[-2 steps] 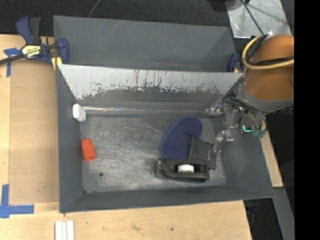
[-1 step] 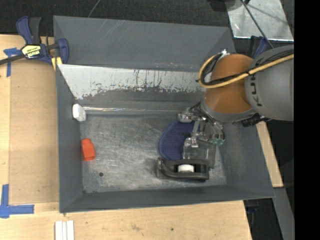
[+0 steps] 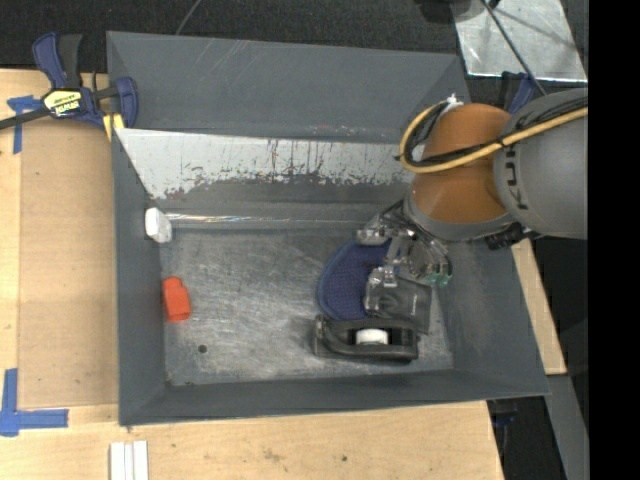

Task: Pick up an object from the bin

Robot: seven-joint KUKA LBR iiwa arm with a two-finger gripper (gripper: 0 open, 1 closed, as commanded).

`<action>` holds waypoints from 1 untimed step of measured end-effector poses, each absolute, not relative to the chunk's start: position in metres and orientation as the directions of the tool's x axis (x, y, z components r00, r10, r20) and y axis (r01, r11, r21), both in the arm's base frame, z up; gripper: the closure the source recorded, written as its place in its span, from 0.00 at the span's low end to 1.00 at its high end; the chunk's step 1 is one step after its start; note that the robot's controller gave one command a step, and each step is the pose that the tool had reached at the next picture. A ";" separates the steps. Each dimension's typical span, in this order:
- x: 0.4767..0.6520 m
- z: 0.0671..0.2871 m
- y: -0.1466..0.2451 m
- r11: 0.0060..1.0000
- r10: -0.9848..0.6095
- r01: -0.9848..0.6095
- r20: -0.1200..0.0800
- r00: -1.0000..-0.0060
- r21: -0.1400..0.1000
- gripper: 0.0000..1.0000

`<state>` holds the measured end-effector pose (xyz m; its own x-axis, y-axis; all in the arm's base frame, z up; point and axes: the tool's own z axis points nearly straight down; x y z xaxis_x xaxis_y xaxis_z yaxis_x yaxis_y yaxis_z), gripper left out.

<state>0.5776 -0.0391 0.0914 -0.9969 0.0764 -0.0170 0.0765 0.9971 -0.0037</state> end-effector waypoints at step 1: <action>0.562 0.240 -0.045 0.984 -0.176 -0.176 -0.011 -0.984 -0.003 1.00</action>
Offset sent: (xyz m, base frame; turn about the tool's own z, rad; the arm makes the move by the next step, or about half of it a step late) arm -0.0176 -0.0049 0.1440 -0.2539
